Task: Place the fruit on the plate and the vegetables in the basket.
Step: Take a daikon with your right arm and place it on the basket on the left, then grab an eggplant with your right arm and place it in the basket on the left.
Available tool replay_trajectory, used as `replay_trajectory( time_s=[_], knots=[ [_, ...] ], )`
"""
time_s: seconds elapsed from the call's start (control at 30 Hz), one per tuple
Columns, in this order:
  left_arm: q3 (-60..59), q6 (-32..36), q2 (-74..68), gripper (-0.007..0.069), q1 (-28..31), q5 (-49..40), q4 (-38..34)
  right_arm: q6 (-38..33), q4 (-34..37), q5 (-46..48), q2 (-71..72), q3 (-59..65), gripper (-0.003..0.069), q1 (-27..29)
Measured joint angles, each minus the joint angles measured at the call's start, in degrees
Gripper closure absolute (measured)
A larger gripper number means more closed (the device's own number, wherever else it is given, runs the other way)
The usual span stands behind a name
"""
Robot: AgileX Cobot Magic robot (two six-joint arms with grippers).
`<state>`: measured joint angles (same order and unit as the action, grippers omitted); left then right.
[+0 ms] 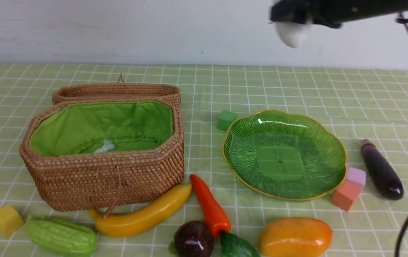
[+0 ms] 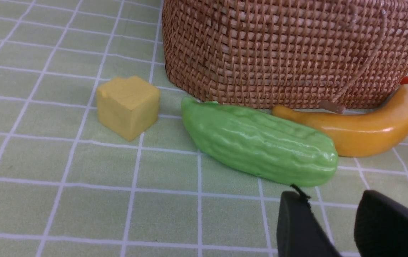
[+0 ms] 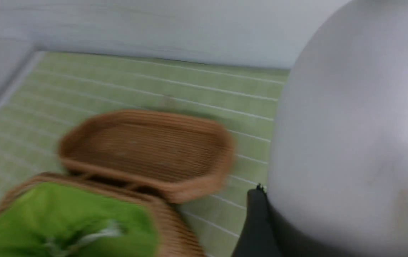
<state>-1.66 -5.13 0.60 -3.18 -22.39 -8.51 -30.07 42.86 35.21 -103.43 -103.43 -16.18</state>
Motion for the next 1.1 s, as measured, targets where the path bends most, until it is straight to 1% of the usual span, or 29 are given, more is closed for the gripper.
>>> replay_trajectory(
  time_s=[0.03, 0.07, 0.1, 0.17, 0.23, 0.37, 0.47, 0.67, 0.73, 0.83, 0.87, 0.97, 1.03, 1.1],
  knots=[
    [0.0, 0.0, 0.0, 0.0386, 0.0, 0.0, 0.0, -4.28, 2.56, -0.83, -0.56, -0.26, 0.0174, -3.08],
    [0.0, 0.0, 0.0, 0.0386, 0.0, 0.0, 0.0, -5.14, 3.01, -1.13, -0.7, -0.27, 0.0174, -4.27],
    [0.0, 0.0, 0.0, 0.0386, 0.0, 0.0, 0.0, -12.17, 6.34, -1.92, -2.26, -0.33, 0.0174, -8.74],
    [0.0, 0.0, 0.0, 0.0386, 0.0, 0.0, 0.0, -17.44, 8.43, -3.09, -4.37, -0.33, 0.0174, -13.05],
    [0.0, 0.0, 0.0, 0.0386, 0.0, 0.0, 0.0, -21.74, 9.49, -5.12, -7.03, -0.33, 0.0174, -17.27],
    [0.0, 0.0, 0.0, 0.0386, 0.0, 0.0, 0.0, -28.76, 10.08, -10.37, -12.17, -0.33, 0.0174, -22.09],
    [0.0, 0.0, 0.0, 0.0386, 0.0, 0.0, 0.0, -31.17, 10.22, -13.01, -15.05, -0.33, 0.0174, -23.54],
    [0.0, 0.0, 0.0, 0.0386, 0.0, 0.0, 0.0, -31.91, 10.66, -14.65, -18.1, -0.27, 0.0171, -24.04],
    [0.0, 0.0, 0.0, 0.0386, 0.0, 0.0, 0.0, -31.91, 10.79, -15.07, -18.15, -0.27, 0.014, -23.99],
    [0.0, 0.0, 0.0, 0.0386, 0.0, 0.0, 0.0, -31.85, 11.24, -15.43, -18.09, -0.27, 0.0032, -23.94],
    [0.0, 0.0, 0.0, 0.0386, 0.0, 0.0, 0.0, -31.7, 11.24, -15.27, -17.94, -0.27, 0.0006, -23.93],
    [0.0, 0.0, 0.0, 0.0386, 0.0, 0.0, 0.0, -31.51, 11.1, -13.33, -16.61, -0.21, -0.0019, -23.14],
    [0.0, 0.0, 0.0, 0.0386, 0.0, 0.0, 0.0, -31.26, 10.26, -11.75, -15.19, -0.21, -0.0016, -22.31],
    [0.0, 0.0, 0.0, 0.0386, 0.0, 0.0, 0.0, -29.4, 8.58, -9.91, -12.74, -0.21, -0.0008, -20.59]
  ],
)
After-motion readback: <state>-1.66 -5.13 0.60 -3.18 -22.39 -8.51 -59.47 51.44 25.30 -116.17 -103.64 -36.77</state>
